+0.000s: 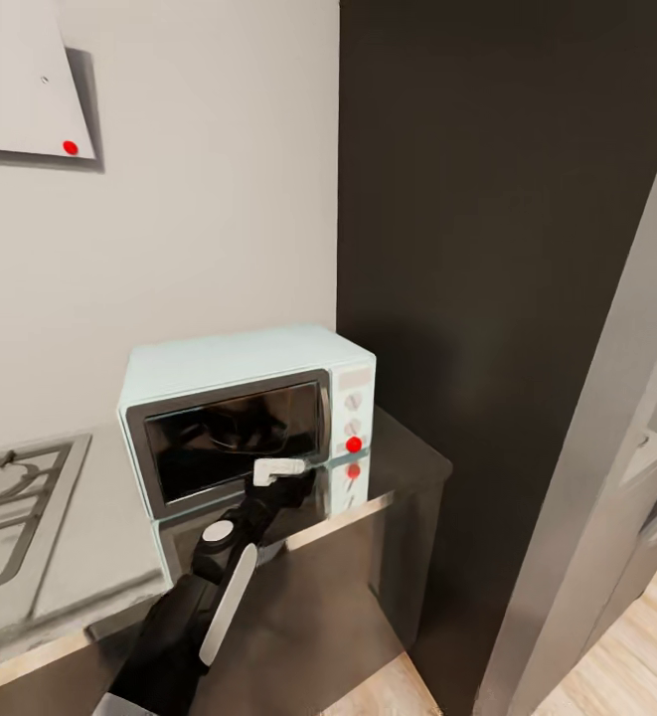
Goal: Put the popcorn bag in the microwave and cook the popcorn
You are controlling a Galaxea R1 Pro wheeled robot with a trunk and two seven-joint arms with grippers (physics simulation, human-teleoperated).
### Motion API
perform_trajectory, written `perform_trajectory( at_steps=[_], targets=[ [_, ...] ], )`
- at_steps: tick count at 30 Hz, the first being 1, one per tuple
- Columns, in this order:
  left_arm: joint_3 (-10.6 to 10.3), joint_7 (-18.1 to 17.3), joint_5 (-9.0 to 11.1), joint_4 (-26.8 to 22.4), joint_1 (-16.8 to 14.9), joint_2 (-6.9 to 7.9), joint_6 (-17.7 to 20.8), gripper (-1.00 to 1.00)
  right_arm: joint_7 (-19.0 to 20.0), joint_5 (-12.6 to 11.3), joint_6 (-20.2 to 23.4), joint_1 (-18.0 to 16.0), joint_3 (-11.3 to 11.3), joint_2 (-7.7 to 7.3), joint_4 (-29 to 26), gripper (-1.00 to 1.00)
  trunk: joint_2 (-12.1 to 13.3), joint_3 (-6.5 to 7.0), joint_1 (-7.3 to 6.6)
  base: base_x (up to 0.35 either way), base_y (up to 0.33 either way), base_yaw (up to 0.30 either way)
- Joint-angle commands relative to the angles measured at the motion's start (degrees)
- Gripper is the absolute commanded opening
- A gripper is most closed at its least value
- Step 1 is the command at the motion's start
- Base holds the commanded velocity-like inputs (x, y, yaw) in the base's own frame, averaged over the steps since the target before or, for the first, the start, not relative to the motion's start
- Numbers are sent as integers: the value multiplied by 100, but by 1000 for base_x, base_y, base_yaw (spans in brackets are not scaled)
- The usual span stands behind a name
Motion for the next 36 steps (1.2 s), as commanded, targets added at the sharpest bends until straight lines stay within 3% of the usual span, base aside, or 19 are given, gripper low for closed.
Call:
perform_trajectory(
  at_steps=[1, 4, 5, 7, 13, 16, 18, 20, 22, 24, 26, 27, 28, 31, 33, 36],
  targets=[
    [6, 37, 36, -8, -4, -1, 26, 100, 11, 45, -34, -7, -49, -4, 19, 100, -4, -6, -4, -328, 0, 0],
    [-10, 39, 36, -13, -4, -2, 18, 100, 11, 45, -34, -7, -49, -4, 19, 100, -4, -6, -4, -339, 0, 0],
    [-98, 42, 34, -14, -4, -1, 18, 100, 11, 45, -34, -7, -49, -7, 19, 100, -4, -6, -4, -344, 0, 0],
    [-511, 49, 24, -13, -4, 5, 15, 100, 11, 45, -29, -7, -49, -12, 19, 100, -4, -6, -4, -345, 0, 0],
    [-713, 46, 35, -18, -4, -4, 16, 100, 11, 45, -34, -7, -49, -9, 19, 100, -4, -6, -4, -346, 0, 0],
    [-984, 51, 81, -8, -4, -10, 28, 100, 11, 45, -34, -7, -49, -2, 19, 100, -4, -6, -4, -346, 0, 0],
    [-1205, 30, 149, 208, -4, -58, 90, 100, 14, 48, -26, -7, -43, 10, 19, 100, -4, -6, -4, -346, 0, 0],
    [-1240, 22, 242, 576, -4, -66, 152, 100, 16, 52, -8, -7, -39, 18, 19, 100, -4, -6, -4, -346, 0, 0],
    [-1246, 19, 742, 1524, -4, -46, 219, 100, 19, 54, 16, -7, -33, 29, 20, 100, -4, -6, -4, -346, 0, 0],
    [-1231, 1, 1934, 3529, -2, -2, 168, 100, 20, 54, 35, 15, -32, 38, 26, 100, -4, -6, -4, -347, 0, 0],
    [-1229, -22, 2382, 4927, -1, -3, 49, 100, 26, 54, 41, 36, -26, 39, 27, 100, -4, -6, -4, -347, 0, 0],
    [-1227, -30, 2495, 5427, -2, -3, -62, 100, 27, 54, 43, 39, -25, 39, 27, 100, -4, -6, -4, -348, 0, 0],
    [-1218, -75, 2867, 7381, 21, -4, -1099, 100, 29, 54, 45, 45, -23, 40, 27, 100, -4, -6, -4, -349, 0, 0],
    [-1215, -91, 2910, 7538, 170, 30, -1265, 100, 29, 54, 45, 46, -23, 40, 27, 100, -4, -6, -4, -349, 0, 0],
    [-1210, -96, 2974, 7569, 701, 98, -1458, 100, 26, 54, 40, 46, -22, 40, 27, 100, -4, -6, -4, -349, 0, 0],
    [-1206, -89, 3331, 7578, 1126, 271, -2052, 100, 23, 54, 37, 46, -22, 40, 27, 100, -4, -6, -4, -349, 0, 0]
  ],
)
